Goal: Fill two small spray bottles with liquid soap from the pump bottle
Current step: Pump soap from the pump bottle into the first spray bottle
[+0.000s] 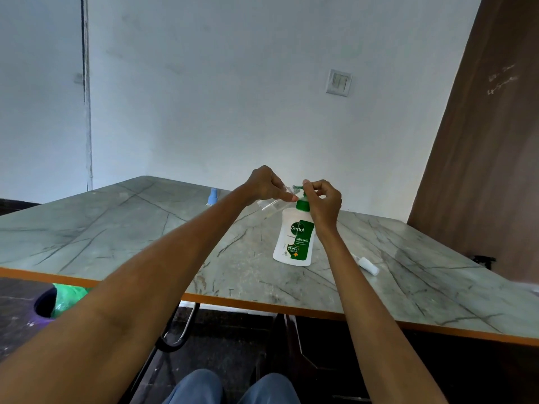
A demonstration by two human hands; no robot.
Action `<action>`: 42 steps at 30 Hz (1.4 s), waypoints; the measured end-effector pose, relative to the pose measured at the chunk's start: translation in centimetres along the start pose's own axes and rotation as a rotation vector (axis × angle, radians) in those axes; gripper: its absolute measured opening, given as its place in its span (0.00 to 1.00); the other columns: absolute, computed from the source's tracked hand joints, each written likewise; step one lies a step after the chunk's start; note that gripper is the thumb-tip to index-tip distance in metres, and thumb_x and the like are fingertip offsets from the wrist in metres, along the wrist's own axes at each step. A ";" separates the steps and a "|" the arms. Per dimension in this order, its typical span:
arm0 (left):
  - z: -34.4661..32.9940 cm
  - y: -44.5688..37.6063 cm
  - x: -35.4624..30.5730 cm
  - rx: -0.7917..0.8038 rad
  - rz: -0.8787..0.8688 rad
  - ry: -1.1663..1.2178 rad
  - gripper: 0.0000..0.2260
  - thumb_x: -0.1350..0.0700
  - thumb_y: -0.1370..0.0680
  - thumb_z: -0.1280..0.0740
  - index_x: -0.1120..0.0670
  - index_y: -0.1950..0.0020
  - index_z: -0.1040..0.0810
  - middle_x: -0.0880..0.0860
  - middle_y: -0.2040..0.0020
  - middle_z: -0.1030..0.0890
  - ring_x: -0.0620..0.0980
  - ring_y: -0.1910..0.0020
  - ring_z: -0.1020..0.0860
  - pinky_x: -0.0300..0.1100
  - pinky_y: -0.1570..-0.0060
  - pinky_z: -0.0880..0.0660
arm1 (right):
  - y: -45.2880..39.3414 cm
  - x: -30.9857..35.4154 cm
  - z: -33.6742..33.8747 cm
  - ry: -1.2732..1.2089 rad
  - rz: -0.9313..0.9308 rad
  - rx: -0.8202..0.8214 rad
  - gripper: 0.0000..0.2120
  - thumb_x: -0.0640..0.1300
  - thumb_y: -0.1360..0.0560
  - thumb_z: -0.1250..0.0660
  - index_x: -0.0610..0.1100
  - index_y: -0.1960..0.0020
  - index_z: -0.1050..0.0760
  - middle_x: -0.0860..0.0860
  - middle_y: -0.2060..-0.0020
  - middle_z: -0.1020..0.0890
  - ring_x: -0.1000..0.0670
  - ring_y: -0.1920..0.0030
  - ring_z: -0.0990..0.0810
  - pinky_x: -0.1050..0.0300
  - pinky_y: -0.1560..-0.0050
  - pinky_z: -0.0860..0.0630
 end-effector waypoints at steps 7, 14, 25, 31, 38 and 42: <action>-0.3 0.2 0.3 0.012 0.016 0.033 0.18 0.53 0.34 0.23 0.63 0.50 0.17 0.56 0.54 0.17 0.47 0.56 0.25 0.34 0.64 0.31 | 0.0 -0.2 0.0 -0.006 0.008 -0.012 0.15 0.53 0.31 0.34 0.41 0.64 0.25 0.59 0.69 0.24 0.55 0.65 0.25 0.38 0.47 0.26; -0.7 0.3 0.9 0.028 0.016 0.036 0.18 0.53 0.34 0.23 0.63 0.50 0.17 0.56 0.54 0.17 0.46 0.57 0.25 0.33 0.65 0.31 | 0.4 -0.7 0.1 -0.010 0.000 0.013 0.15 0.53 0.31 0.33 0.41 0.65 0.25 0.58 0.70 0.24 0.60 0.68 0.27 0.40 0.48 0.25; -0.2 0.1 0.1 0.014 -0.008 0.029 0.18 0.54 0.35 0.23 0.64 0.51 0.17 0.57 0.53 0.17 0.46 0.60 0.26 0.35 0.64 0.31 | -0.1 -0.1 0.1 -0.007 -0.006 0.013 0.16 0.55 0.32 0.35 0.41 0.64 0.23 0.59 0.70 0.24 0.57 0.66 0.25 0.38 0.46 0.26; -0.3 0.7 0.4 -0.003 0.010 0.057 0.18 0.53 0.35 0.23 0.64 0.52 0.17 0.51 0.64 0.20 0.46 0.60 0.27 0.34 0.64 0.32 | -0.2 -0.1 0.0 -0.014 0.014 0.031 0.17 0.58 0.34 0.35 0.43 0.66 0.24 0.60 0.70 0.23 0.58 0.66 0.25 0.38 0.46 0.26; -0.7 0.8 0.6 0.008 0.017 0.043 0.18 0.53 0.34 0.23 0.64 0.51 0.18 0.55 0.56 0.18 0.47 0.57 0.25 0.34 0.63 0.31 | 0.1 -0.3 0.2 0.021 0.013 0.080 0.13 0.55 0.31 0.34 0.46 0.67 0.25 0.60 0.71 0.23 0.58 0.66 0.25 0.36 0.44 0.28; -0.2 0.6 0.2 -0.014 0.017 0.047 0.19 0.53 0.34 0.23 0.65 0.51 0.17 0.58 0.54 0.17 0.47 0.58 0.26 0.34 0.65 0.32 | -0.4 0.0 -0.1 0.027 0.017 0.069 0.15 0.56 0.32 0.34 0.43 0.66 0.24 0.59 0.71 0.23 0.59 0.66 0.25 0.36 0.43 0.28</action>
Point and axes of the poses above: each hand's wrist, its own y-axis away from the middle knuckle, its own z-axis out of the back of the hand, x = y × z, the point moved 8 cm from there along -y, towards the middle knuckle
